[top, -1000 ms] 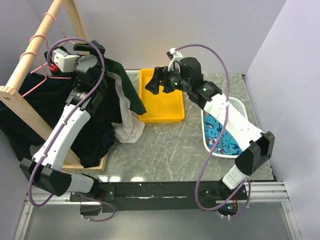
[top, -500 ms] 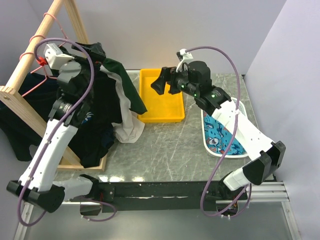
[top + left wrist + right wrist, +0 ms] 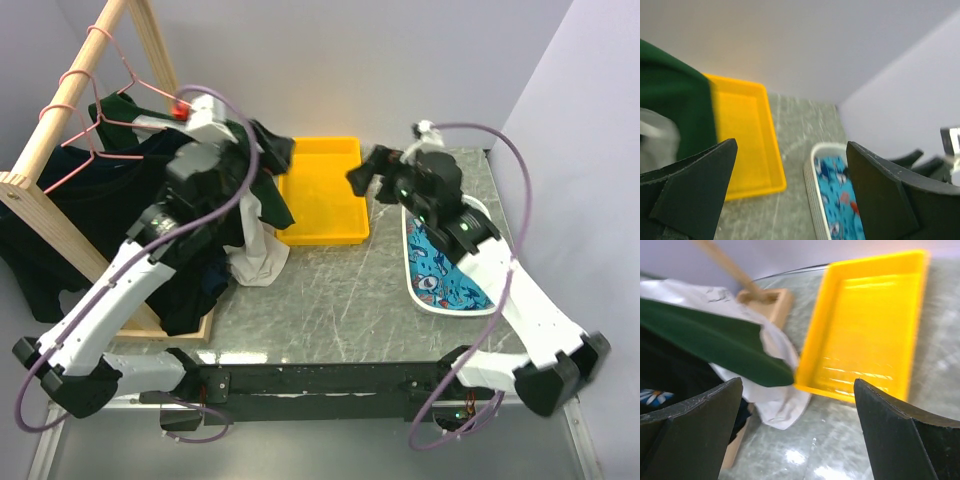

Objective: Place the t-shirt on the hanger
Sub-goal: Reset both arms

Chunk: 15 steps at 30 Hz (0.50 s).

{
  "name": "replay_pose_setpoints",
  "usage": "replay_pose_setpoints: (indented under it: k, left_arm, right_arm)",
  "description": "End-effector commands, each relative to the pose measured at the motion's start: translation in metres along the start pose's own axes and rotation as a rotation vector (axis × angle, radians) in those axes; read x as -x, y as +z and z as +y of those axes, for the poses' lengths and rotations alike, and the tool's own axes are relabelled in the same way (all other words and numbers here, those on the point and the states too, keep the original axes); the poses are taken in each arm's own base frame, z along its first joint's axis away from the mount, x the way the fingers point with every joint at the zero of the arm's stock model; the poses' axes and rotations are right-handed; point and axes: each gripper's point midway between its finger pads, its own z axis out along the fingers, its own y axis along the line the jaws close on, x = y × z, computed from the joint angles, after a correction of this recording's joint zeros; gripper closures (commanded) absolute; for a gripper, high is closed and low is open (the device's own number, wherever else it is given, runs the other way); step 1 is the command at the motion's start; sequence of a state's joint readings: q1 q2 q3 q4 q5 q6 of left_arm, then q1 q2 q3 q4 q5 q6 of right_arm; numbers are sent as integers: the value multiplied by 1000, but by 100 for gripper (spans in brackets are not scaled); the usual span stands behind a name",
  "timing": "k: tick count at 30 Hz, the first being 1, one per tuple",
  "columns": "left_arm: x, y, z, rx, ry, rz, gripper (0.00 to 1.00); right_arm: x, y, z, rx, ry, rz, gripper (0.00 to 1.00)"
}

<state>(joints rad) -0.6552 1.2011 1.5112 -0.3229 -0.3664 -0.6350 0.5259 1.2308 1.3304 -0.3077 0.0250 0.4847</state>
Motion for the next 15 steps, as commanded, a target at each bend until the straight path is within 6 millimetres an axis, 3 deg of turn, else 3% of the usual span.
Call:
replay_pose_setpoints:
  k: [1, 5, 8, 13, 15]
  left_arm:
    - [-55, -5, -22, -108, 88, 143, 4]
    - [-124, -8, -10, -126, 110, 286, 4]
    - [-157, -13, 7, -107, 103, 346, 4]
    - [-187, -21, 37, -63, 103, 375, 4]
    - [-184, -26, 42, -57, 101, 358, 4]
  right_arm:
    - [6, -28, -40, -123, 92, -118, 0]
    - [-6, -48, -51, -130, 109, -133, 0]
    - [-23, -51, -61, -144, 111, -108, 0]
    - [-53, -52, -75, -162, 112, -62, 0]
    - [-59, -52, -78, -166, 116, -52, 0]
